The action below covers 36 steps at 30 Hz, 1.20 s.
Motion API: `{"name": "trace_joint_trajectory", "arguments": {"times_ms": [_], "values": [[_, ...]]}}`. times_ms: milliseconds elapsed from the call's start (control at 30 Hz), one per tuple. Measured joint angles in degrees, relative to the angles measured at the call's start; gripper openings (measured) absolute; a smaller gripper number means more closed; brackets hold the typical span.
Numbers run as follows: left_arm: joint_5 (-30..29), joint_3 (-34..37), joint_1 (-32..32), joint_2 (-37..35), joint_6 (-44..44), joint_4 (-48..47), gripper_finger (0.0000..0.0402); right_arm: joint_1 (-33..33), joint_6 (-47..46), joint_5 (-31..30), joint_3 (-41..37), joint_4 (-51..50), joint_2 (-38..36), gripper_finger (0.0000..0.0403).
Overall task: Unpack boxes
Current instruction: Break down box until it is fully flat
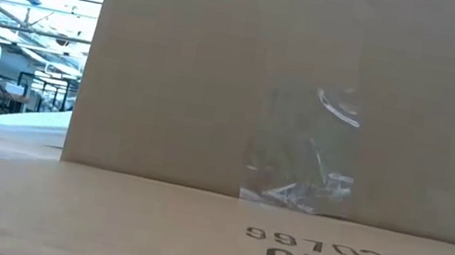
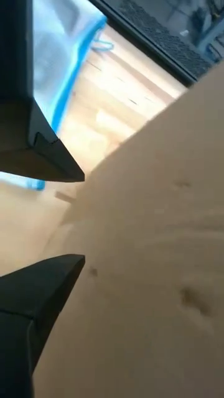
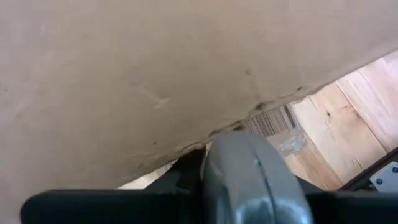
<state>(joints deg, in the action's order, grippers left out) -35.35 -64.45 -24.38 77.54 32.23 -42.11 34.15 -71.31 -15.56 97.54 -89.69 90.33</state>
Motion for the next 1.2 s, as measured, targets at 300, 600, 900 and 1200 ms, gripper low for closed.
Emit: {"name": "trace_joint_trajectory", "arguments": {"times_ms": [300, 600, 900, 1200], "values": [[0.42, 0.04, -0.88, 0.07, 6.43, -14.13, 0.0259, 0.71, -1.00, 1.95, 0.00, -0.17, -0.07, 0.0066], [-9.68, -1.12, -7.15, 0.07, 6.07, -19.51, 0.0254, 5.42, -5.98, 2.77, 0.00, -0.28, -0.12, 0.0066], [-25.02, -13.94, -13.73, 0.04, -2.11, -22.90, 0.0253, 15.51, -17.00, 3.60, 0.00, -0.29, -0.14, 0.0066], [-25.20, -25.77, -9.75, -0.04, -34.97, -3.61, 0.0253, 23.85, -15.56, -8.98, -0.07, 13.98, 1.77, 0.0066]]}}
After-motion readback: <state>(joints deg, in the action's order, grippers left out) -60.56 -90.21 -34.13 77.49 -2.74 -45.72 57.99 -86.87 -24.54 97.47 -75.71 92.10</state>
